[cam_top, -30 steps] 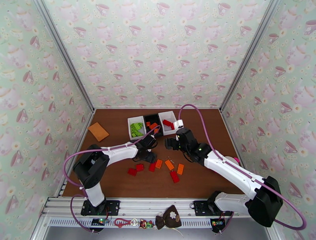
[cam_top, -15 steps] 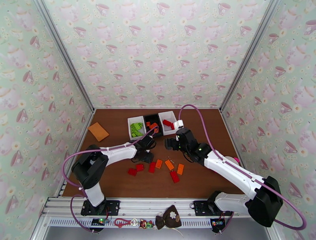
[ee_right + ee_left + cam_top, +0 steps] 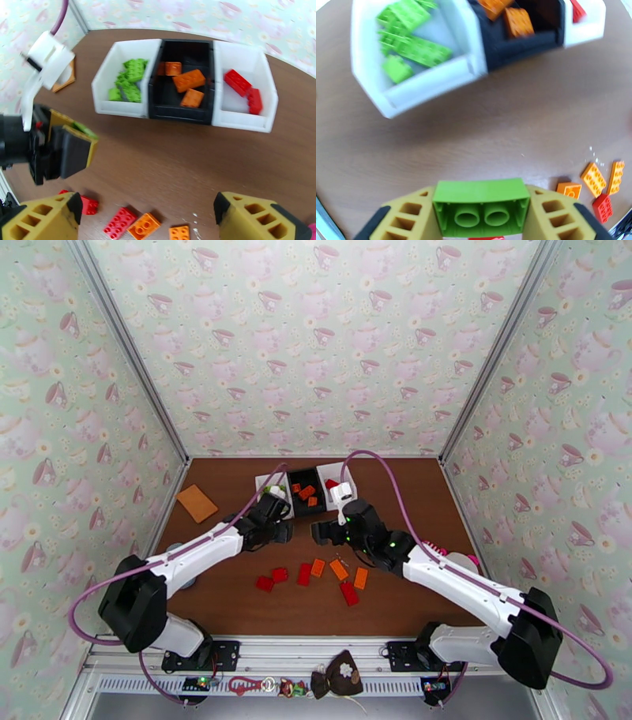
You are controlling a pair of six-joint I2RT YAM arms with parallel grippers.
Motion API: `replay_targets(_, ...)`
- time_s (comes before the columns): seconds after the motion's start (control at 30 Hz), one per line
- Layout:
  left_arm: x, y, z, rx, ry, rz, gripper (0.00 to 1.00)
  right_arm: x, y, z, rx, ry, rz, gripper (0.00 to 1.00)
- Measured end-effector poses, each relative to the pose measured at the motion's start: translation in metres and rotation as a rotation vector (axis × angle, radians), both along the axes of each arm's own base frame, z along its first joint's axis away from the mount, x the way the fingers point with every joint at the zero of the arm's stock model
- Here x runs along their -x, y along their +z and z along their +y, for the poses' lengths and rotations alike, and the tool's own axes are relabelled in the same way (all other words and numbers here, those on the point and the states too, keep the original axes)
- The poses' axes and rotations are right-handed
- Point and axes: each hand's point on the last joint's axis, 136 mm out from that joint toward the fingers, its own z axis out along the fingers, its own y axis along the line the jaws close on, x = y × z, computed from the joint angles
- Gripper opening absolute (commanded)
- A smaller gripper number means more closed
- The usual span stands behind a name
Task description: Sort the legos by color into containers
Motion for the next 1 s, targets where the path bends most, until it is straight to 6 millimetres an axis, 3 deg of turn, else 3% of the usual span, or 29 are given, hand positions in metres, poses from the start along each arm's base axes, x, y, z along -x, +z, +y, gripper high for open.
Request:
replay_targets(0.17, -0.019, 0.003, 0.023, 0.008, 0.077, -0.011, 0.43, -0.004, 0.004, 0.026, -0.026, 0.050, -0.039, 0.98)
replay_targets(0.27, -0.041, 0.007, 0.029, 0.013, 0.114, -0.023, 0.43, -0.009, 0.007, 0.038, -0.036, 0.067, -0.064, 0.99)
replay_targets(0.53, -0.107, 0.000, 0.035, 0.023, 0.182, -0.041, 0.42, -0.025, 0.021, 0.057, -0.059, 0.085, -0.131, 0.99)
replay_targets(0.73, -0.141, -0.015, 0.031, 0.023, 0.197, -0.031, 0.43, -0.032, 0.022, 0.066, -0.057, 0.094, -0.155, 0.99)
replay_targets(0.87, -0.150, -0.023, 0.029, 0.022, 0.195, -0.020, 0.52, -0.034, 0.019, 0.067, -0.048, 0.094, -0.154, 0.99)
replay_targets(1.0, -0.151, -0.027, 0.027, 0.018, 0.176, -0.013, 0.70, -0.035, 0.019, 0.066, -0.042, 0.091, -0.161, 0.99)
